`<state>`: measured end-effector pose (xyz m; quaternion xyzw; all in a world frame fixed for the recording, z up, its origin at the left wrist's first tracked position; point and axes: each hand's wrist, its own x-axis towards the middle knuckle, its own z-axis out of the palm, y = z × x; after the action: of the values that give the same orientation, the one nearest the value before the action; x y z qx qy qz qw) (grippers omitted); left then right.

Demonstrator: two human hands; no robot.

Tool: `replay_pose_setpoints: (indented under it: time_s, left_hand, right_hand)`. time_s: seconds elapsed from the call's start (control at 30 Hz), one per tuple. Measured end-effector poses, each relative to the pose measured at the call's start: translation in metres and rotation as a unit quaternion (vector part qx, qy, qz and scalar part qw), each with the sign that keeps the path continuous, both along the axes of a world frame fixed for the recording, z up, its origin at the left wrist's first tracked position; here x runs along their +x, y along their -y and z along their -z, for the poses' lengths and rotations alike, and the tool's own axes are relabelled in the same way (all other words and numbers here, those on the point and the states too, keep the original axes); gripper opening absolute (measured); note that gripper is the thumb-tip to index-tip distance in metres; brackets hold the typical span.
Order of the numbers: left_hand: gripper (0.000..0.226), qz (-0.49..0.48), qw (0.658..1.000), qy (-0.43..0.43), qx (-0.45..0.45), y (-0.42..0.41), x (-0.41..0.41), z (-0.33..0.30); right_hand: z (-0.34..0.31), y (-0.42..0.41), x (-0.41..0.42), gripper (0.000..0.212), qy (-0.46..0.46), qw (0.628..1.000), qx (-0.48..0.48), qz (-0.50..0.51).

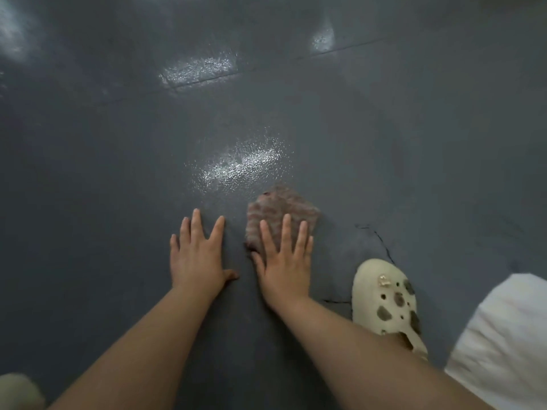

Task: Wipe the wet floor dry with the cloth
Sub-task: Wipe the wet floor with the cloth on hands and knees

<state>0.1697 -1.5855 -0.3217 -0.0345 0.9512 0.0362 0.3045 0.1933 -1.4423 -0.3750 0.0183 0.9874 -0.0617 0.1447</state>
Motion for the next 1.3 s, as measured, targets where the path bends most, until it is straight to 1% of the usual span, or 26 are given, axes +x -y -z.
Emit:
replay_pose_setpoints:
  time_s: [0.03,0.13,0.17,0.23,0.33,0.4,0.53,0.6,0.7,0.77,0.8,0.87,0.9,0.97,1.03,1.07,1.13,1.17,1.2,1.27,1.3]
  left_hand:
    - [0.109,0.002,1.0,0.002,-0.002,-0.001,0.007,-0.001]
    - [0.112,0.004,1.0,0.012,-0.003,-0.003,0.019,-0.002]
    - [0.112,0.005,1.0,0.014,-0.002,-0.004,0.024,-0.002]
    - [0.113,0.001,1.0,0.013,-0.004,-0.007,0.035,-0.003]
    - [0.115,-0.015,1.0,0.013,-0.014,-0.007,0.052,-0.004]
    - [0.117,-0.034,0.999,0.025,-0.016,-0.005,0.062,-0.004]
    - [0.119,-0.102,0.994,0.046,0.003,0.002,0.08,-0.004]
    - [0.118,-0.122,0.991,0.056,0.009,0.008,0.09,-0.005]
    - [0.107,-0.123,0.991,0.045,0.034,0.021,0.104,-0.004]
    - [0.089,-0.143,0.987,0.003,0.068,0.031,0.111,-0.005]
    - [0.08,-0.168,0.982,-0.024,0.083,0.038,0.113,-0.005]
    - [0.069,-0.225,0.966,-0.078,0.101,0.052,0.116,-0.002]
    - [0.065,-0.256,0.956,-0.101,0.103,0.06,0.118,-0.001]
    - [0.062,-0.317,0.933,-0.133,0.104,0.075,0.121,0.002]
    - [0.059,-0.362,0.914,-0.157,0.097,0.088,0.124,0.004]
    - [0.057,-0.377,0.906,-0.172,0.088,0.091,0.125,0.006]
    - [0.054,-0.373,0.902,-0.206,0.072,0.092,0.125,0.009]
    - [0.054,-0.343,0.913,-0.21,0.068,0.088,0.124,0.011]
    - [0.057,-0.297,0.933,-0.193,0.06,0.082,0.121,0.013]
    - [0.072,-0.21,0.97,-0.116,0.025,0.061,0.115,0.02]
    - [0.08,-0.187,0.978,-0.087,0.003,0.05,0.111,0.023]
  right_hand:
    - [-0.002,-0.005,0.003,0.061,0.009,1.0,-0.004,-0.027]
    - [-0.004,-0.029,-0.01,0.068,0.011,0.995,0.026,-0.094]
    - [-0.006,-0.039,-0.017,0.067,0.027,0.994,0.036,-0.104]
    - [-0.007,-0.059,-0.028,0.063,0.053,0.996,0.052,-0.054]
    - [-0.01,-0.084,-0.035,0.064,0.05,0.993,0.068,0.085]
    - [-0.011,-0.087,-0.035,0.065,0.057,0.985,0.055,0.153]
    - [-0.004,-0.061,-0.019,0.066,0.022,0.972,-0.003,0.235]
    - [-0.001,-0.041,0.001,0.064,-0.006,0.97,-0.03,0.243]
    - [0.003,-0.002,0.029,0.06,-0.016,0.981,-0.037,0.19]
    - [0.0,0.029,0.044,0.063,0.006,0.991,-0.041,0.13]
    - [-0.003,0.045,0.049,0.064,0.023,0.995,-0.043,0.088]
    - [-0.008,0.074,0.059,0.063,0.032,0.998,-0.029,-0.035]
    - [-0.012,0.088,0.063,0.061,0.045,0.992,-0.031,-0.115]
    - [-0.017,0.111,0.065,0.064,0.103,0.954,-0.065,-0.275]
    - [-0.029,0.124,0.057,0.062,0.139,0.919,-0.101,-0.356]
    - [-0.032,0.125,0.052,0.059,0.139,0.912,-0.124,-0.365]
    - [-0.034,0.116,0.044,0.051,0.118,0.913,-0.201,-0.333]
    - [-0.032,0.107,0.041,0.049,0.087,0.919,-0.234,-0.304]
    - [-0.027,0.096,0.039,0.048,0.042,0.93,-0.244,-0.273]
    - [-0.017,0.078,0.034,0.048,-0.033,0.949,-0.227,-0.218]
    - [-0.014,0.071,0.032,0.049,-0.043,0.958,-0.207,-0.195]
